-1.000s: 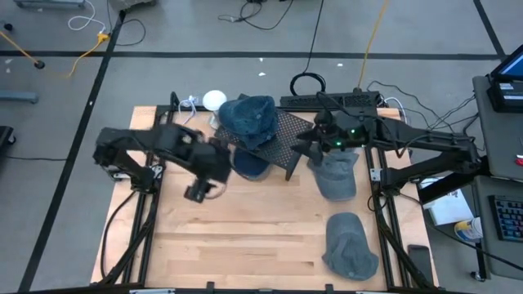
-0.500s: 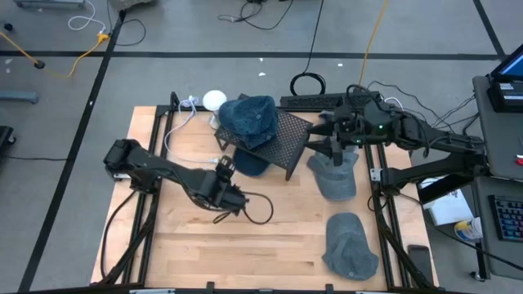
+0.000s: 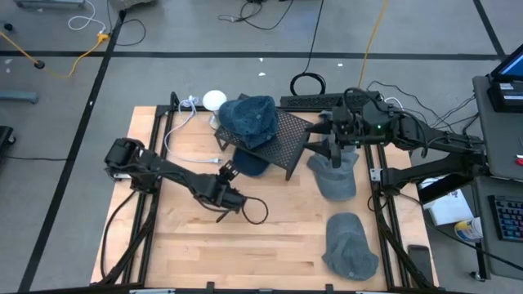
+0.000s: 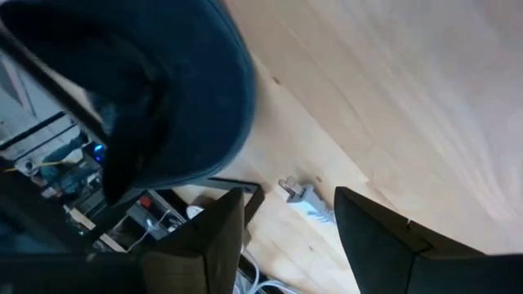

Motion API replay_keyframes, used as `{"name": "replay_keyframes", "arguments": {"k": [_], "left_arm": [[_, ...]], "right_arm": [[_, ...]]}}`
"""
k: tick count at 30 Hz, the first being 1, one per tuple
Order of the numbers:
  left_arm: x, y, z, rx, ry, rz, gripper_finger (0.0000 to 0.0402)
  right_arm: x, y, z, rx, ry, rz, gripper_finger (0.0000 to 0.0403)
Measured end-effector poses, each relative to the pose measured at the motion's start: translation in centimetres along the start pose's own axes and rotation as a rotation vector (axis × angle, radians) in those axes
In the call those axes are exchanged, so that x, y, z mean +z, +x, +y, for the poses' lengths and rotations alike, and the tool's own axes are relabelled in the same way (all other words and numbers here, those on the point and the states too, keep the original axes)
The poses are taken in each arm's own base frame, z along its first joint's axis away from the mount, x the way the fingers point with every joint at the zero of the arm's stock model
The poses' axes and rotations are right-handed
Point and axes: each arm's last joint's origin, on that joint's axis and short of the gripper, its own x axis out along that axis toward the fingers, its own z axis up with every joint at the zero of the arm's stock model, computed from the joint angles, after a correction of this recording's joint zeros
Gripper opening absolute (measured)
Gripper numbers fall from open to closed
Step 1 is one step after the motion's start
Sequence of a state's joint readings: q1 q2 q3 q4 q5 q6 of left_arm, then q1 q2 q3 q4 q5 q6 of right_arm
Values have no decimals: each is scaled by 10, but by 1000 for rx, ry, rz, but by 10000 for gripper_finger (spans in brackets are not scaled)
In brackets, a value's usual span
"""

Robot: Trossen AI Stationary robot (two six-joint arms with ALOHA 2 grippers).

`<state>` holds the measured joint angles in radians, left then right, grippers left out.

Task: Pick & Place hat
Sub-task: Stack the blue cap on the blue caps on the shelf

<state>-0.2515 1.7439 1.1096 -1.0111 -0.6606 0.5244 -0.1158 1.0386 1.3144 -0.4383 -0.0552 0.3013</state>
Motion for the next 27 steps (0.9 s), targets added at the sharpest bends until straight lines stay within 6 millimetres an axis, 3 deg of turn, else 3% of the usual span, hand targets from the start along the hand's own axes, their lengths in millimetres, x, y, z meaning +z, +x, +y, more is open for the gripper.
{"name": "replay_keyframes", "arguments": {"k": [7, 13, 27], "left_arm": [[-5, 30, 15, 55, 71, -11, 225], [-9, 42, 33, 89, 58, -36, 239], [-15, 55, 41, 23, 246, -97, 214]], "right_arm": [[1, 0, 0, 2, -161, -10, 271], [1, 0, 0, 3, -183, -14, 270], [-6, 19, -3, -10, -277, 55, 270]]}}
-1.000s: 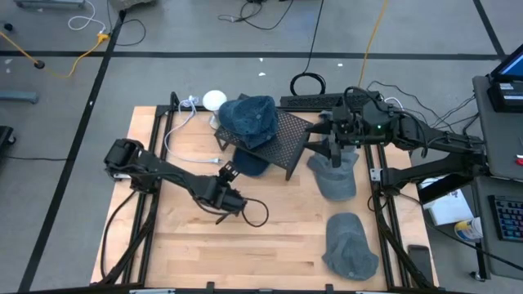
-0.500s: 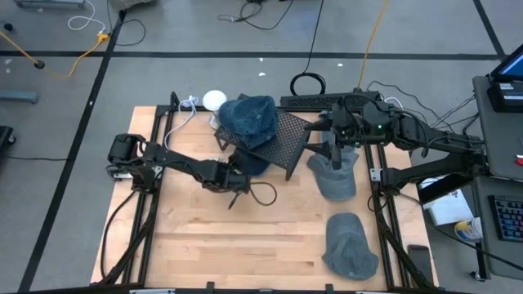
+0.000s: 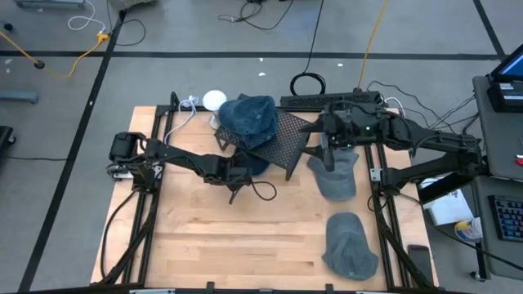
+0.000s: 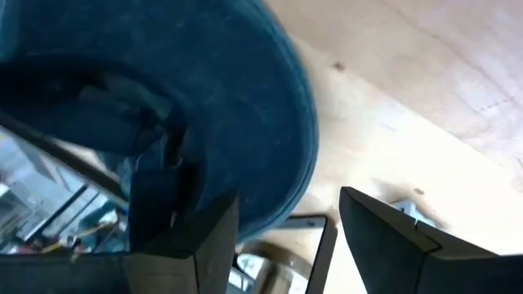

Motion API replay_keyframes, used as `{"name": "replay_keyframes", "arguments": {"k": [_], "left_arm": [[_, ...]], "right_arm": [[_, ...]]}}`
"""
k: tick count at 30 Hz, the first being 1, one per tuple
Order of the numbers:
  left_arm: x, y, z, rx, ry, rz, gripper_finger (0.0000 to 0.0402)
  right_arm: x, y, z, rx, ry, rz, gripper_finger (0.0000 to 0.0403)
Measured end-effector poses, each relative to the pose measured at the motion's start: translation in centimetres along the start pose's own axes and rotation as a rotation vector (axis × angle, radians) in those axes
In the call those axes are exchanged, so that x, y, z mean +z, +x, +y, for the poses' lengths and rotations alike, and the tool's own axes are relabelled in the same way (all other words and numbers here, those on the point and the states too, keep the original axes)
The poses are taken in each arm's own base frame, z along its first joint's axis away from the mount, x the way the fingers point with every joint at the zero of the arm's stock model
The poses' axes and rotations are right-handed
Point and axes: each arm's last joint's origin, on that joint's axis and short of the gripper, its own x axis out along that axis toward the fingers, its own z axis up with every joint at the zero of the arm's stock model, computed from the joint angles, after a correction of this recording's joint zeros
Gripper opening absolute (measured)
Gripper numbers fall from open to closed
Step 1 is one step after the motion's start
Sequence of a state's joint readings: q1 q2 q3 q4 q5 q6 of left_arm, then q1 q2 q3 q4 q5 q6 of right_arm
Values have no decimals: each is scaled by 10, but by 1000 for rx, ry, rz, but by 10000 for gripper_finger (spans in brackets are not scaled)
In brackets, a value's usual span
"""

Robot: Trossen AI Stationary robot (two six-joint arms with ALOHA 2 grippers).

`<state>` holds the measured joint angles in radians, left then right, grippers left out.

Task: Pick & Place hat
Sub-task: Stack the blue cap on the blue caps on the shelf

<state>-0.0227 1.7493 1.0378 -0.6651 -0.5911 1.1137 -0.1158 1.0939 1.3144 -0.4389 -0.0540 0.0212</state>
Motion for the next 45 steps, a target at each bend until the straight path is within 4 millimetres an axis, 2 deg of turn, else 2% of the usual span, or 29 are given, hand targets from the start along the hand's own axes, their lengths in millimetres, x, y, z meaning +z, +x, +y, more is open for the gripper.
{"name": "replay_keyframes", "arguments": {"k": [6, 10, 17, 21, 25, 29, 32, 36, 39, 45], "left_arm": [[8, 26, -20, 9, 88, 54, 201], [13, 43, -32, 103, 104, 130, 187], [14, 50, -37, 170, -8, 152, 159], [16, 49, -38, 181, -23, 148, 111], [22, 45, -40, 198, -16, 142, 23], [30, 38, -44, 223, -7, 127, 11], [40, 25, -52, 236, 30, 102, 8], [53, -5, -66, 253, 60, 5, 8], [57, -41, -73, 226, 2, -136, 8], [50, -116, -74, 108, -272, -454, 8]], "right_arm": [[-4, 11, -1, -1, -6, 38, 270], [-5, 15, -1, -1, -8, 45, 270], [-5, 17, -1, 1, -8, 48, 269], [-5, 17, -1, 0, -6, 48, 269], [-5, 17, -1, 0, -4, 47, 269], [-5, 17, -1, -1, 33, 41, 269], [-4, 15, -1, -2, 78, 36, 269], [-5, 15, -1, -3, 104, 41, 269], [-5, 15, -1, -1, 104, 42, 269], [-4, 15, -1, -3, 150, 38, 269]]}}
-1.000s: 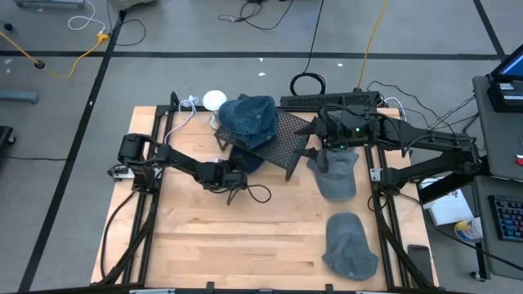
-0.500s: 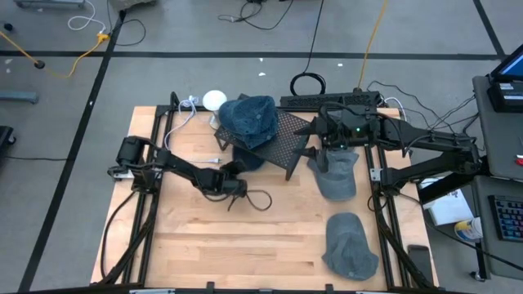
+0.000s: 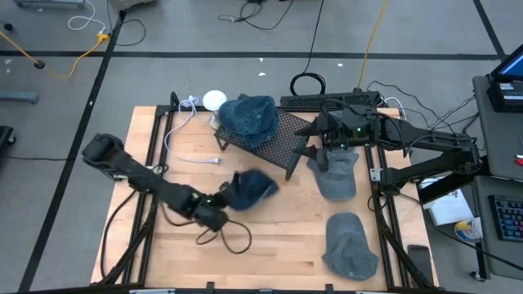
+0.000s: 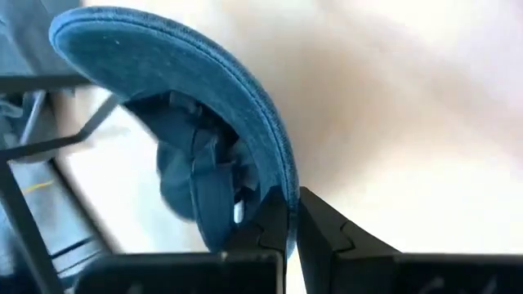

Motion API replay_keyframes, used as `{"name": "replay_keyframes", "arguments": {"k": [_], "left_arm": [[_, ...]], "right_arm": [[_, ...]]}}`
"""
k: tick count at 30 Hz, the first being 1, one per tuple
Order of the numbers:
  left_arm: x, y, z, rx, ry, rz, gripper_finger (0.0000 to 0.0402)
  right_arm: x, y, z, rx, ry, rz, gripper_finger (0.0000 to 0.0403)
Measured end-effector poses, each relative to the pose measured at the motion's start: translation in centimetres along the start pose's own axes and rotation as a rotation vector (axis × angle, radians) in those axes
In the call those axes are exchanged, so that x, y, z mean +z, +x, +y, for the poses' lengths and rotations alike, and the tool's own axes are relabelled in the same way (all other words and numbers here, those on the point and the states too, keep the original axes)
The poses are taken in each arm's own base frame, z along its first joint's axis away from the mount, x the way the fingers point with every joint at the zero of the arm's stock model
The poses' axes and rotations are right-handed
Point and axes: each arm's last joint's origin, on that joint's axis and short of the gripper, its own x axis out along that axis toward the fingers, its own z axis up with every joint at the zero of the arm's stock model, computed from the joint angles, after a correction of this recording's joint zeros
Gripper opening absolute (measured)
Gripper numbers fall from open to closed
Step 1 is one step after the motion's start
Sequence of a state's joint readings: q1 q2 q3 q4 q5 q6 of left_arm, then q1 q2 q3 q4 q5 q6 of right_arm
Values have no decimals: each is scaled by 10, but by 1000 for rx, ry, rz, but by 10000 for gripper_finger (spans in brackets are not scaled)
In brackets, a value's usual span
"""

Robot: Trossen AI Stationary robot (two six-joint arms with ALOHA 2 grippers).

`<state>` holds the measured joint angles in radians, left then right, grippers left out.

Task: Pick & Place hat
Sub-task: Stack the blue cap on the blue caps on the shelf

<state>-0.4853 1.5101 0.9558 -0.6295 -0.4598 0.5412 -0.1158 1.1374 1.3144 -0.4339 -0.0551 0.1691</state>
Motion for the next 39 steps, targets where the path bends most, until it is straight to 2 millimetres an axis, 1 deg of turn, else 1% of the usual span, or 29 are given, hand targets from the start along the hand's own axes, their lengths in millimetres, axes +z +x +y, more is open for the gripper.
{"name": "replay_keyframes", "arguments": {"k": [4, 8, 11, 16, 18, 20, 25, 28, 32, 35, 39], "left_arm": [[12, -45, 12, -75, -206, -218, 8], [15, -86, 31, -120, -452, -407, 8], [10, -112, 43, -149, -609, -499, 8], [-2, -155, 63, -119, -825, -754, 8], [-8, -169, 70, -90, -909, -846, 8], [-16, -180, 77, -62, -999, -929, 8], [-36, -201, 96, -50, -1238, -1108, 8], [-47, -208, 107, -49, -1372, -1197, 8], [-60, -215, 122, 0, -1485, -1303, 8], [-69, -216, 131, 38, -1548, -1360, 8], [-81, -213, 144, 17, -1647, -1404, 8]], "right_arm": [[0, 0, 0, 2, 12, -4, 269], [1, -2, 1, 27, 64, -11, 269], [4, -7, 3, 83, 134, -32, 266], [13, -26, 8, 104, 282, -123, 259], [15, -36, 11, 105, 294, -157, 257], [16, -45, 15, 123, 231, -178, 256], [18, -70, 23, 133, 7, -260, 255], [20, -83, 25, 119, -111, -312, 255], [21, -97, 28, 133, -296, -365, 255], [21, -103, 28, 107, -446, -388, 255], [24, -104, 25, 54, -597, -382, 255]]}}
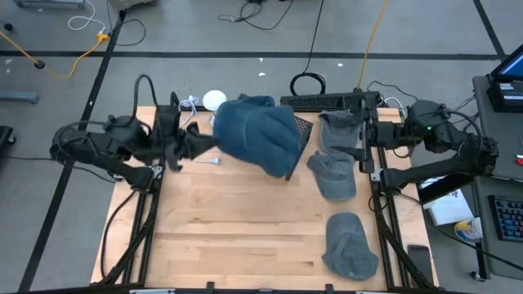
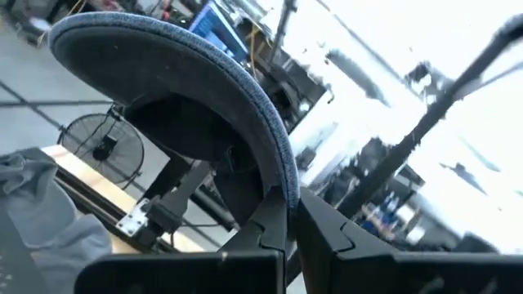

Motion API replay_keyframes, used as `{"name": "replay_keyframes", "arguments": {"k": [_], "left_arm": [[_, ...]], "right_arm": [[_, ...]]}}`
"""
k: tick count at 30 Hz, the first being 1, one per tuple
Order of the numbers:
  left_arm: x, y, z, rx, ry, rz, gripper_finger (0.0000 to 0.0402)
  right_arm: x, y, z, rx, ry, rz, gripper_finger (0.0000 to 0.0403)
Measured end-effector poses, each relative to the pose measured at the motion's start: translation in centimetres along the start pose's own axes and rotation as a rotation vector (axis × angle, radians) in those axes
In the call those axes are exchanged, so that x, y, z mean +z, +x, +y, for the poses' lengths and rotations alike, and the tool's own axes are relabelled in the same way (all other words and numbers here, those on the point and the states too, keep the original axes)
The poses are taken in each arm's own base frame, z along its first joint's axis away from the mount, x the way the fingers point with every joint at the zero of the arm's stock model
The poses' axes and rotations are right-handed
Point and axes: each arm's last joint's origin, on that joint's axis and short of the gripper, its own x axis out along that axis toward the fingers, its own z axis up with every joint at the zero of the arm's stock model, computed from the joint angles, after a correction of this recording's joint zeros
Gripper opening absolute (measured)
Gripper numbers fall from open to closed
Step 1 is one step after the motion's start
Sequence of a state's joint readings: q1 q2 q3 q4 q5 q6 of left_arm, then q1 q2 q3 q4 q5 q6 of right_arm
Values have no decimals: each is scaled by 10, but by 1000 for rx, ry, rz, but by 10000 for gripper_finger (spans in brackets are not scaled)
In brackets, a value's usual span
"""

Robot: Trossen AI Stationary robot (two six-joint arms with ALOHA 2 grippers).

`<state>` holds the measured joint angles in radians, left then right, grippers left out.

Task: Pick & Place hat
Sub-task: Stack the blue cap on the blue caps on the shelf

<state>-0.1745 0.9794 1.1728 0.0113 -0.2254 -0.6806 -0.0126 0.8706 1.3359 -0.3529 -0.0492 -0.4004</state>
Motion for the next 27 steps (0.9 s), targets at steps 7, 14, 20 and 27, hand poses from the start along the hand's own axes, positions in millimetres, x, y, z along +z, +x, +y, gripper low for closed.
{"name": "replay_keyframes", "arguments": {"k": [7, 14, 20, 27], "left_arm": [[22, 4, 17, -48, -102, -51, 8], [44, 3, 35, -117, -172, -29, 8], [63, -2, 49, -173, -180, -12, 8], [79, -9, 59, -230, -180, 18, 8]], "right_arm": [[9, 12, -13, -26, -287, 194, 255], [32, 43, -28, -39, -501, 265, 255], [34, 83, -32, 7, -613, 304, 255], [33, 108, -19, 10, -709, 373, 255]]}}
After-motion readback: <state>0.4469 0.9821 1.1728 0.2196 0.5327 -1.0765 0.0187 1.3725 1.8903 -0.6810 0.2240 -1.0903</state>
